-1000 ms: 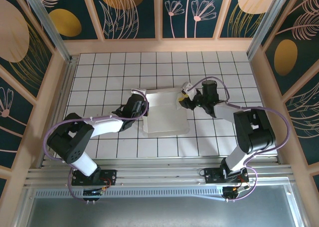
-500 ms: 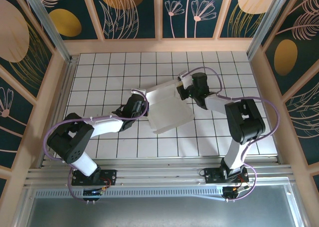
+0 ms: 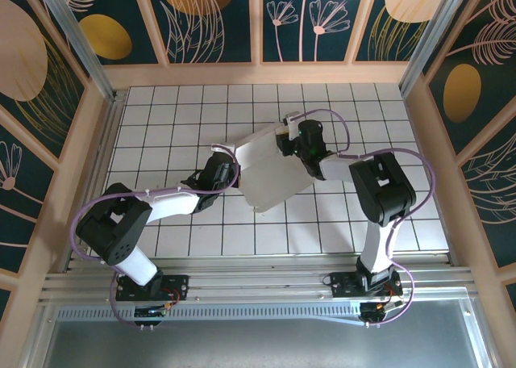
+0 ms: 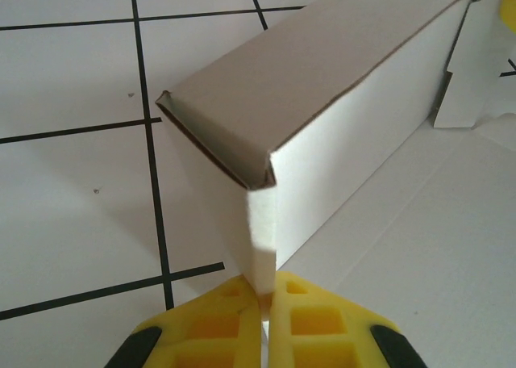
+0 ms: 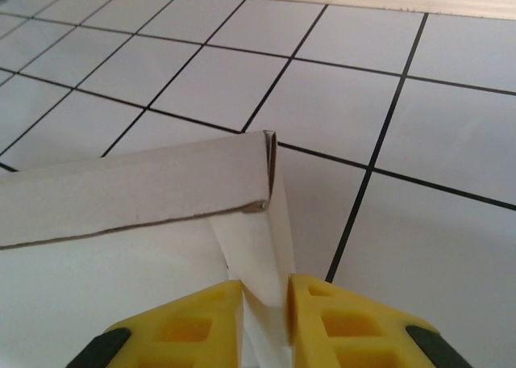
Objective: Fold the paper box
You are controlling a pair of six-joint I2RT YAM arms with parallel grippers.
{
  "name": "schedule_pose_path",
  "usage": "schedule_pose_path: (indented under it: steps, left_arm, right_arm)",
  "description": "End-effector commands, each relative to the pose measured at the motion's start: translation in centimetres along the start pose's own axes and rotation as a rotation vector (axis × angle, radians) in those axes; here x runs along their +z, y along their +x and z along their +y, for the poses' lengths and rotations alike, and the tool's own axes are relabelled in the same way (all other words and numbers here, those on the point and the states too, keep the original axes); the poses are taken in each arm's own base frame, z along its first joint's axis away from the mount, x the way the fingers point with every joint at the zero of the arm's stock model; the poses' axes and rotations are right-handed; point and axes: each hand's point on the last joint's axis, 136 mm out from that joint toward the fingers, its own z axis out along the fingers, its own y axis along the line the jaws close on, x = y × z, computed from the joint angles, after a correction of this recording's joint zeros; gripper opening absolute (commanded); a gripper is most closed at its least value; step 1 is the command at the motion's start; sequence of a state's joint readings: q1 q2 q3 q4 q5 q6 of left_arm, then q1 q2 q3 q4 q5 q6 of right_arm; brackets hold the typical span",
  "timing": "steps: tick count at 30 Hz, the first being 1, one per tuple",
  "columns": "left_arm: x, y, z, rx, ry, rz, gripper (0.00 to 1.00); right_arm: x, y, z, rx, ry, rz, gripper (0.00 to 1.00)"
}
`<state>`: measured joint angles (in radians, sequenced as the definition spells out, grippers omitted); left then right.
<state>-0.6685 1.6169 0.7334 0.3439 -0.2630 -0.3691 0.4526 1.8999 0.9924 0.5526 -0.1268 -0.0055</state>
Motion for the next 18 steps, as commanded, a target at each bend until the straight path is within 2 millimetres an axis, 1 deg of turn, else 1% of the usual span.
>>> schedule_pose_path:
  steps: [1,3,5,8,9,11,12,14,15,17,18]
  left_arm:
    - [0.0,-0.8,-2.6,0.004,0.104,-0.008,0.06]
    - [-0.1,-0.7,-2.6,0.003,0.101,-0.009,0.06]
    - [0.0,-0.6,-2.5,0.001,0.1,-0.006,0.06]
    - [0.1,-0.6,-2.6,-0.007,0.101,-0.003,0.06]
    - [0.1,-0.7,-2.6,-0.009,0.104,-0.003,0.06]
    - [0.1,-0.8,-2.7,-0.01,0.108,-0.007,0.06]
    - [0.0,-0.9,-2.8,-0.01,0.109,-0.011,0.06]
    - [0.0,-1.0,-2.7,-0.006,0.107,-0.01,0.06]
    - [0.0,-1.0,-2.7,-0.004,0.106,-0.011,0.06]
    - [0.0,-1.1,-2.7,-0.004,0.106,-0.012,0.06]
    - [-0.1,-1.1,-2.7,-0.003,0.106,-0.011,0.06]
  right_arm:
    - [0.7,3.5,4.3,0.015,-0.171,0.085,0.15]
    - [0.8,3.5,3.8,0.011,-0.145,0.084,0.14]
    - [1.0,3.9,3.5,-0.008,-0.129,0.107,0.17]
    - [1.1,4.6,2.6,-0.009,-0.079,0.135,0.19]
    - [1.1,4.9,2.7,-0.007,-0.083,0.141,0.25]
    - [1.0,5.5,3.0,-0.002,-0.108,0.153,0.34]
    - [1.0,5.7,3.2,0.01,-0.127,0.155,0.36]
    - [1.2,6.2,3.7,0.04,-0.183,0.173,0.36]
    - [1.3,6.4,3.9,0.051,-0.205,0.184,0.33]
    - [1.3,6.4,3.5,0.05,-0.19,0.182,0.21]
    - [1.3,6.4,3.4,0.047,-0.184,0.176,0.18]
